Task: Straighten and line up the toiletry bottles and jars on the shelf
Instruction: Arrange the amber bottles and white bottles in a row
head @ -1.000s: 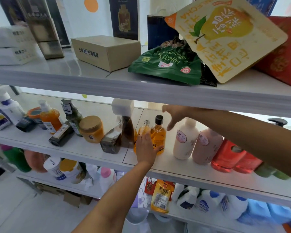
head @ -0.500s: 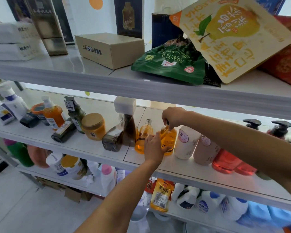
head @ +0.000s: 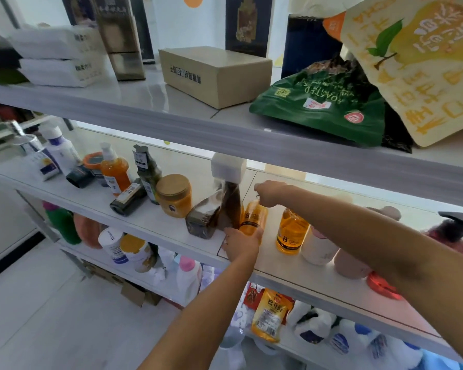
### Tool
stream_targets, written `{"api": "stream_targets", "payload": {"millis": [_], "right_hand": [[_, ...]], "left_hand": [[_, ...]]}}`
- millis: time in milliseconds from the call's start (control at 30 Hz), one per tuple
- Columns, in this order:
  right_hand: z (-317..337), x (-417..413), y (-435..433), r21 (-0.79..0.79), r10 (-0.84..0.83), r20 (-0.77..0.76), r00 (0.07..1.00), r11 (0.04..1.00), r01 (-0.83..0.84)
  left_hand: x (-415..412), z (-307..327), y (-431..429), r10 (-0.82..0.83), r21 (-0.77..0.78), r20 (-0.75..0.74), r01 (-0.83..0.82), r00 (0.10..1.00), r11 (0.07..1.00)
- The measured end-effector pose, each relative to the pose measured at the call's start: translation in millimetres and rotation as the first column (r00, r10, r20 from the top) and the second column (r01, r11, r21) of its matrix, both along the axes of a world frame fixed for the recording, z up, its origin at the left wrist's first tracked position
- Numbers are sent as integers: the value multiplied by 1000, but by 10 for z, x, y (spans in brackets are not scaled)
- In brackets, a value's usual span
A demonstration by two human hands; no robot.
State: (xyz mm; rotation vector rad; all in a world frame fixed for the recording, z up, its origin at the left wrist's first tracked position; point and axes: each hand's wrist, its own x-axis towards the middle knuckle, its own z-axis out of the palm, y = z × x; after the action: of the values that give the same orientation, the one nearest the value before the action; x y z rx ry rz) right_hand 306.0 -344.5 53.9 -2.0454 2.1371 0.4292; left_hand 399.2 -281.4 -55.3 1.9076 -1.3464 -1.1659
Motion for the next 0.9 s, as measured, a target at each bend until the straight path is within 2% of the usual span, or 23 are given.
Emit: {"api": "stream_targets", "payload": {"millis": [33,133,333,567,700,767,900], "right_hand": [[-31,8,-39,17,-20,6,1000,1000,20],[-76,23,-146,72,-81,30,996,994,79],[-106,16,-271,165,-194,73,978,970,180],[-179,8,-350,161,-292,83,953,947,277],[-82,-25,-374,152,-394,171,903,916,371],[-60,-77,-452,131,-461,283,841,887,442],[-1,-221,-584,161,-492,438,753,867,472]], "left_hand": [[1,-12,-23,12,49,-52,-9,999,999],[33,-35,-76,-8,87,-67,13,998,996],[59,-41,-70,119,130,-266,-87,957,988],[83,-43,33,126,103,-381,-93,916,990],[120,-85,86,81,23,-435,-78,897,997],[133,-75,89,52,0,-436,-58,898,998],[157,-69,57,-122,-111,-351,88,928,990]]}}
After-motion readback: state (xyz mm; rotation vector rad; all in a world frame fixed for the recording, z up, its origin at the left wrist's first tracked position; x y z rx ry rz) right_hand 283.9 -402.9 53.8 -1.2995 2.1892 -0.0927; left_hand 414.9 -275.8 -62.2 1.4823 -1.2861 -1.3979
